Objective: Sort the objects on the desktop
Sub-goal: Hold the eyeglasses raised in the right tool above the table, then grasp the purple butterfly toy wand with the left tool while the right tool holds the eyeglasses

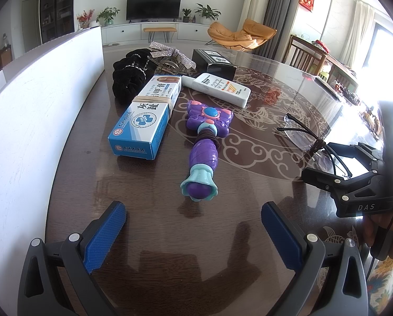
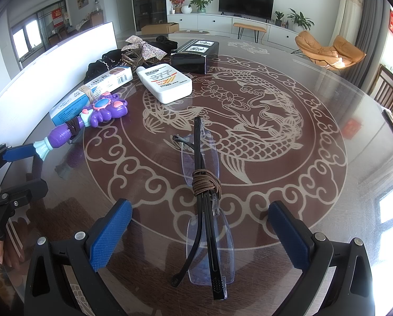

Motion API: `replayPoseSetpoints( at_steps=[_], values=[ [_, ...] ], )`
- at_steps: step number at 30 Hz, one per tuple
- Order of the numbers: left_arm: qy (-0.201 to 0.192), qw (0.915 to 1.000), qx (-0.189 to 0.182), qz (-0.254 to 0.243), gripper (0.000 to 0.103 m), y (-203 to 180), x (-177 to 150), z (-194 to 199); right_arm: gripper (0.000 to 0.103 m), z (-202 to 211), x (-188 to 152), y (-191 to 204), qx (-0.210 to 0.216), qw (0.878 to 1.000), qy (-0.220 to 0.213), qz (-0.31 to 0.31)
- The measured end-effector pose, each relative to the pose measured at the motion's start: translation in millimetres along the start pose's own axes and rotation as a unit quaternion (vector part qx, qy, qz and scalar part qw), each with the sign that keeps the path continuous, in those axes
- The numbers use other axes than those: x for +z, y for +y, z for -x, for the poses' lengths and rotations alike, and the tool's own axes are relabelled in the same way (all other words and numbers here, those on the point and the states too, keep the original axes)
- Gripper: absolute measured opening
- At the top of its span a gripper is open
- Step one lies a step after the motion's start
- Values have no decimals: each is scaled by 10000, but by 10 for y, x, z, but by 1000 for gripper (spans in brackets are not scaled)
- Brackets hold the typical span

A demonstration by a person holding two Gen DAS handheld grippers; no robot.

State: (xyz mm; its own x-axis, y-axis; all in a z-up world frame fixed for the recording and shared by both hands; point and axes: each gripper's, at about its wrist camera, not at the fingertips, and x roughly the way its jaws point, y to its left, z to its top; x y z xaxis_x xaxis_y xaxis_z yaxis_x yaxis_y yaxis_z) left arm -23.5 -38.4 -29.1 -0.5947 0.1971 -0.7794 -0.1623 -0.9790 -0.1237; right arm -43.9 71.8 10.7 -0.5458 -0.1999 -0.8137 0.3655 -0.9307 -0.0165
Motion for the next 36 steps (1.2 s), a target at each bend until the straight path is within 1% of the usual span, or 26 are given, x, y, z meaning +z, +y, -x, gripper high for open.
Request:
replayPoseSetpoints(
  at_steps=[5, 8, 10, 12, 14, 15, 16, 18, 20, 21, 22, 24, 25, 26, 27, 28, 29, 34, 36],
  values=[
    [-38, 10000, -49, 23, 103, 9, 1, 29, 103, -2, 2, -1, -2, 10000, 0, 0],
    [-296, 9995, -37, 88, 103, 33, -14, 131, 103, -2, 2, 0, 0, 10000, 0, 1],
    [-468, 9988, 117, 96, 103, 20, -22, 199, 103, -3, 2, 1, 0, 10000, 0, 1],
    [-500, 9985, 220, -73, 103, -45, 1, 214, 103, -3, 3, 1, 0, 10000, 0, 0],
    [-401, 9979, 369, -349, 101, -148, 70, 181, 103, -4, 3, 1, -1, 10000, 0, 0],
    [-367, 9969, 456, -520, 98, -212, 122, 167, 103, -4, 3, 1, -1, 10000, 0, 0],
    [-332, 9957, 528, -679, 92, -279, 175, 152, 103, -4, 4, 1, -1, 10000, 0, 0],
    [-137, 9933, 617, -971, 88, -415, 298, 64, 103, -3, 2, 2, -1, 10000, 0, 0],
    [39, 9914, 642, -1143, 75, -507, 411, -62, 103, -3, 3, 2, -1, 10000, 0, 0],
    [139, 9907, 624, -1201, 72, -543, 458, -132, 103, -2, 2, 2, -1, 10000, -1, 0],
    [245, 9905, 579, -1227, 66, -568, 494, -199, 103, -2, 1, 2, -1, 10000, -1, 0],
    [451, 9911, 442, -1173, 58, -580, 537, -332, 103, -1, 1, 2, -3, 10000, -1, 1],
    [575, 9917, 332, -1098, 49, -572, 547, -393, 103, -1, 1, 3, -3, 10000, -1, 2],
    [566, 9937, 139, -957, 40, -548, 554, -408, 103, -1, 1, 3, -5, 10000, -2, 3],
    [563, 9948, 77, -839, 38, -522, 558, -410, 103, -1, 0, 1, -7, 10000, -4, 4],
    [548, 9953, 109, -795, 32, -516, 539, -393, 103, -2, 0, 1, -2, 10000, -1, 0],
    [522, 9955, 100, -789, 22, -511, 514, -375, 103, -3, 1, 3, -1, 10000, -1, -1],
    [483, 9940, 120, -977, 22, -541, 234, -173, 103, -3, 0, 4, -3, 10000, -3, -2],
    [541, 9929, 66, -1054, 22, -562, 110, -72, 103, -4, 0, 4, -3, 10000, -2, -2]
  ],
)
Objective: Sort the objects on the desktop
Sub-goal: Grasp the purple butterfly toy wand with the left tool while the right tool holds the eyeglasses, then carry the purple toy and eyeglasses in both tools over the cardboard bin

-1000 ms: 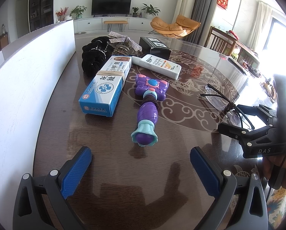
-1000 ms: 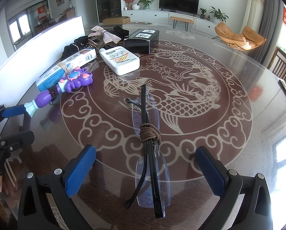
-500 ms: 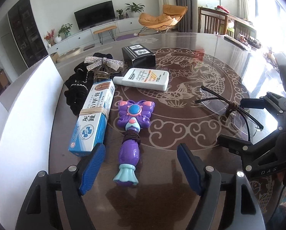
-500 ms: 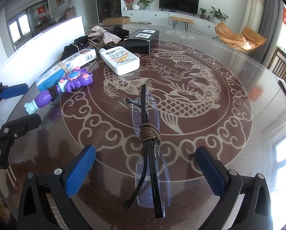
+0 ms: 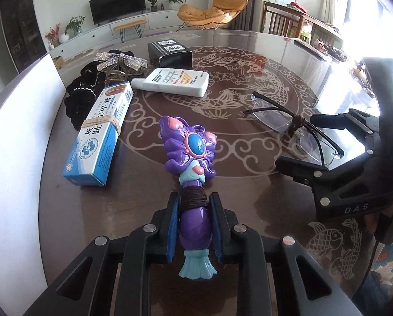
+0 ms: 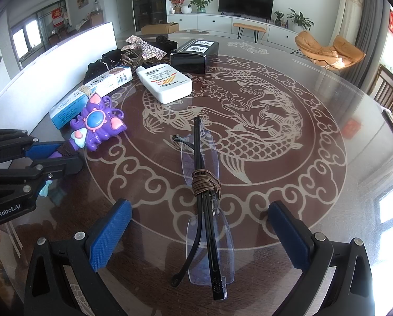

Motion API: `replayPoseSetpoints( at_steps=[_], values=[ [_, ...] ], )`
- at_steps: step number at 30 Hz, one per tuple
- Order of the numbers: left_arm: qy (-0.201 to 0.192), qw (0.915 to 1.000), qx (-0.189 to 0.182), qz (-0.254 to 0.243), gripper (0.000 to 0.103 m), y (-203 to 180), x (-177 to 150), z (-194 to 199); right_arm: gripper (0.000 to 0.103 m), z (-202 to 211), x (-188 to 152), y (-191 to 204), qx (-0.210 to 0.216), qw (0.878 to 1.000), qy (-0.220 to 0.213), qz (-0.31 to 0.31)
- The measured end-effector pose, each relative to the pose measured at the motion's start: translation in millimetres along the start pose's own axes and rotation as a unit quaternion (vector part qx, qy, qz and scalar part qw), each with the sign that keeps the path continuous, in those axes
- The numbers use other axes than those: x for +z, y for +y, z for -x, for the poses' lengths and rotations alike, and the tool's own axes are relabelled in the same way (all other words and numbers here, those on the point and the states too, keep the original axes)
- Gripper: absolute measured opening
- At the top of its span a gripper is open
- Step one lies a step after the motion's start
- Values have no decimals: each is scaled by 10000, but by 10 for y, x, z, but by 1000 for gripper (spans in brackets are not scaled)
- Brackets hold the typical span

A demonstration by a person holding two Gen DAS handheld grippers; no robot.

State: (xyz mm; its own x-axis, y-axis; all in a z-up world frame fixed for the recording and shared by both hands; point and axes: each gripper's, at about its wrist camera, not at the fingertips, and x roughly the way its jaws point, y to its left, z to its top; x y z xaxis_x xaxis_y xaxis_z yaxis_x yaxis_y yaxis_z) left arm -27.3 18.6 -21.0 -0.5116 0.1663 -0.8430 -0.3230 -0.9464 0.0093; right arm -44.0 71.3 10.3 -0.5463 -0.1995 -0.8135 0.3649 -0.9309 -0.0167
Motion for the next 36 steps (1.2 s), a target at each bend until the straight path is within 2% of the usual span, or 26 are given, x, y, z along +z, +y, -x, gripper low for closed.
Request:
replayPoseSetpoints(
  at_steps=[3, 4, 5, 7, 8, 9, 10, 11, 13, 15, 17, 18, 19, 21, 25, 29, 32, 36],
  values=[
    [142, 9998, 68, -83, 24, -59, -80, 66, 103, -1, 1, 1, 0, 10000, 0, 0],
    [171, 9997, 130, -108, 29, -72, -76, 67, 103, -1, 1, 1, 1, 10000, 0, 0],
    [187, 9994, 267, -153, 43, -86, -62, 61, 103, -2, 1, 1, 2, 10000, 0, -1],
    [182, 9983, 514, -192, 64, -93, -43, 34, 103, -2, 2, 2, 0, 10000, 0, 0],
    [164, 9988, 431, -136, 64, -82, -35, 24, 103, -3, 2, 2, 0, 10000, 0, 0],
    [204, 9995, 227, 22, 61, -34, -12, 12, 103, -3, 2, 2, 0, 10000, 0, 1],
    [193, 9996, 45, 194, 47, 14, 9, 16, 103, -3, 3, -1, 7, 10000, 1, -10],
    [179, 9995, 155, 201, 23, 6, 16, 24, 103, -4, 4, -6, 23, 10000, 8, -23],
    [165, 9994, 122, 278, 20, -8, 13, 26, 103, -12, 29, -12, 70, 9999, 85, 22],
    [74, 9990, 68, 442, 20, 5, -36, 49, 101, -51, 105, -29, 130, 9992, 361, 107],
    [-19, 9978, -89, 660, 20, 39, -110, 103, 72, -30, 181, -68, 110, 9991, 409, 89],
    [-103, 9973, -153, 717, 20, 49, -152, 146, 41, -10, 224, -88, 99, 9990, 433, 70],
    [-208, 9971, -148, 718, 20, 50, -185, 207, 21, -6, 266, -115, 115, 9985, 532, 19],
    [-442, 9964, -121, 713, 20, 59, -234, 367, 14, 2, 325, -162, 204, 9971, 731, -93],
    [-943, 9912, -259, 887, 20, 154, -234, 795, 14, 207, 444, -115, 189, 9978, 641, 11],
    [-1461, 9804, -349, 1271, 20, 402, -217, 1317, 14, 537, 744, 121, 394, 9986, 332, 68],
    [-1735, 9716, -275, 1585, 20, 714, -265, 1692, 14, 784, 1044, 521, 657, 9973, 36, 334],
    [-1795, 9626, 170, 2022, 20, 1299, -428, 2050, 14, 988, 1392, 1274, 1152, 9901, -254, 757]
  ],
)
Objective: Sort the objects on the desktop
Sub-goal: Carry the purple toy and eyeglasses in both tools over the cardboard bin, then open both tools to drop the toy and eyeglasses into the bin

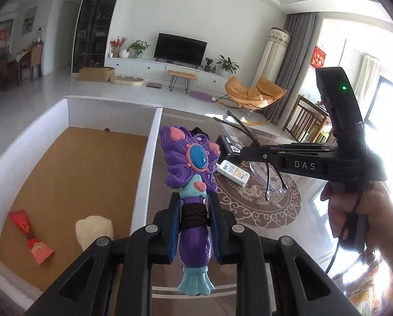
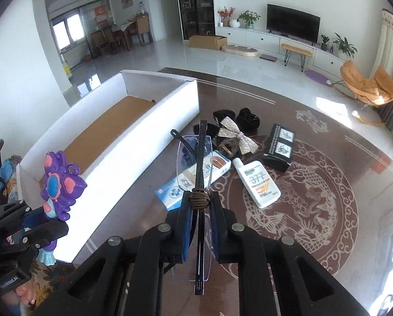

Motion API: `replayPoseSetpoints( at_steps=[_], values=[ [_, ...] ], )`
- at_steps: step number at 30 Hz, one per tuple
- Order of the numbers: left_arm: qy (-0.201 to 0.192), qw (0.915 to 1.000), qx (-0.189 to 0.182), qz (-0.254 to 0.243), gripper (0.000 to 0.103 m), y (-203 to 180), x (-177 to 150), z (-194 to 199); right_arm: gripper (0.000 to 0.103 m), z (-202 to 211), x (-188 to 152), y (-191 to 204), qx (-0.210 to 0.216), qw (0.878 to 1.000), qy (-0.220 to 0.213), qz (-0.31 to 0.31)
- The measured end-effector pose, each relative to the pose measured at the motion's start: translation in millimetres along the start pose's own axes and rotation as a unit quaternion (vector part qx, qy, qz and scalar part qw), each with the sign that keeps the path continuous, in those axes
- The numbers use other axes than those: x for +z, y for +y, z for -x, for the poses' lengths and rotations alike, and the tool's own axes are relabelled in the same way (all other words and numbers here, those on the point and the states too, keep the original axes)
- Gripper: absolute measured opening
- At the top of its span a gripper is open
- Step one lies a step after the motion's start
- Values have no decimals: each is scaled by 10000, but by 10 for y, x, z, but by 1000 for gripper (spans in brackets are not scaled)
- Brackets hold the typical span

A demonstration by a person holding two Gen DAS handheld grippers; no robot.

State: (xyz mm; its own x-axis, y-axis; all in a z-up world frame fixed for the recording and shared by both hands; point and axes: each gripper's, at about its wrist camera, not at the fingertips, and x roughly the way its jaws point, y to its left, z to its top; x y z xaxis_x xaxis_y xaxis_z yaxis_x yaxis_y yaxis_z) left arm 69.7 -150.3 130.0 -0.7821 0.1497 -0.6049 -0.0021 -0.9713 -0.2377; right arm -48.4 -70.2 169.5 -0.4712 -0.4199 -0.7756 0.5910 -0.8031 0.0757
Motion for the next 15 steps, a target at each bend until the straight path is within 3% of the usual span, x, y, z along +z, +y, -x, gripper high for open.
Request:
replayPoseSetpoints(
  at_steps=[3, 8, 14, 15],
  values=[
    [100, 9974, 683, 226, 20, 523, 71, 66, 14, -81, 269, 599, 583, 9980, -149, 203],
    [798, 9832, 1376, 894, 20, 1308, -30, -158, 14, -402, 491, 1500, 1309, 9899, -45, 538],
    [1543, 9696, 1591, 1034, 22, 1537, -299, -482, 17, -977, 457, 2014, 1490, 9860, 406, 628],
    [1583, 9689, 1589, 1047, 22, 1542, -329, -502, 27, -1060, 432, 2043, 1495, 9858, 464, 607]
  ],
)
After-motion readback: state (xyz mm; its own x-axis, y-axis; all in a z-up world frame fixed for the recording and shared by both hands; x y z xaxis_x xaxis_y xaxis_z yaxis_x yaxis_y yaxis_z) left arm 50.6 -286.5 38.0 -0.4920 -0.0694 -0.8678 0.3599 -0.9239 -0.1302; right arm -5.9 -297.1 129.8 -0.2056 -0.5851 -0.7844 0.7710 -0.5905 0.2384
